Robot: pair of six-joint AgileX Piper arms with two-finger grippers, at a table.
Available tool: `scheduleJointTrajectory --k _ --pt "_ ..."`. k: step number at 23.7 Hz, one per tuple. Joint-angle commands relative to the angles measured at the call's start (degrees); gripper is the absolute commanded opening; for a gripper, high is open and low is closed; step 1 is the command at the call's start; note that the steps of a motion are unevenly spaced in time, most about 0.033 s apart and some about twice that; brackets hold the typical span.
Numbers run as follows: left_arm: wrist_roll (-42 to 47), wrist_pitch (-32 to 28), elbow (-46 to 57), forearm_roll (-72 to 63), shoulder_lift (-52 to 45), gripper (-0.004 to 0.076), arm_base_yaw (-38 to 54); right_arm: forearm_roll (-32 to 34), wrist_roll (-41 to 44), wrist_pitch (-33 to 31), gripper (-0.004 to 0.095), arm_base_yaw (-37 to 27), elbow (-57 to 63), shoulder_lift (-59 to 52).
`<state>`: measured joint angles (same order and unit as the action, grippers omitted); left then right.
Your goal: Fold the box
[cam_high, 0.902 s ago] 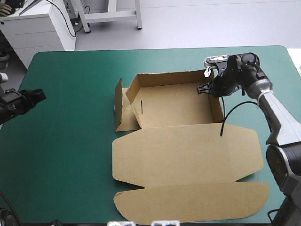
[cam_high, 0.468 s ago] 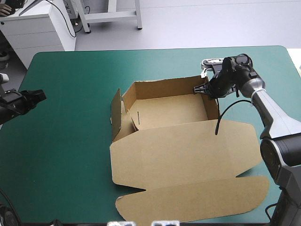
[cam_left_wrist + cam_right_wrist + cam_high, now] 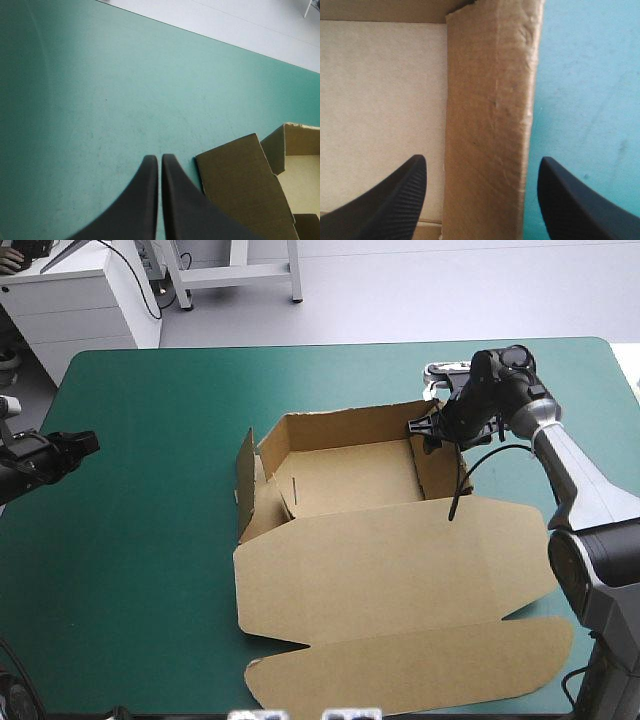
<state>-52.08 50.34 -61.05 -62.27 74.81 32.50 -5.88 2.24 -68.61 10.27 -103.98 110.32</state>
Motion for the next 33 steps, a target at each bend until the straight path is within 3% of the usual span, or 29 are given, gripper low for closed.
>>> scheduleJointTrajectory --k 1,9,15,17,19,20,29,33 --pt "-0.26 0.75 -1.56 -4.49 -1.56 0.0008 0.18 0.55 -0.39 -3.1 0.0657 0.09 -5.44 -3.94" --pt "0.11 1.33 -1.56 -5.74 -1.56 0.0008 0.18 -0.15 0.24 -2.83 0.0657 0.09 7.6 -4.48" --pt "0.11 1.99 -1.56 -6.45 -1.56 0.0008 0.18 -0.42 0.08 -3.01 0.0606 0.09 8.06 -3.31" --pt "0.11 2.13 -1.56 -6.45 -1.56 0.0008 0.18 -1.02 -1.66 -3.1 0.0386 0.09 8.06 -3.31" --pt "0.11 2.27 -1.56 -6.45 -1.56 0.0008 0.18 -2.53 -4.93 -3.1 0.0017 0.09 8.06 -3.57" --pt "0.11 2.27 -1.56 -6.45 -1.56 0.0008 0.18 -3.03 -5.76 -3.1 -0.0008 0.09 7.94 -3.85" --pt "2.01 2.04 -1.56 -6.42 -0.24 0.0008 0.18 -3.61 -13.32 -3.13 -0.0001 -0.5 7.94 -10.22" --pt "2.7 1.91 -1.56 -8.0 2.6 0.0008 0.18 -8.84 -16.47 -3.13 -0.002 -3.29 7.94 -13.7"
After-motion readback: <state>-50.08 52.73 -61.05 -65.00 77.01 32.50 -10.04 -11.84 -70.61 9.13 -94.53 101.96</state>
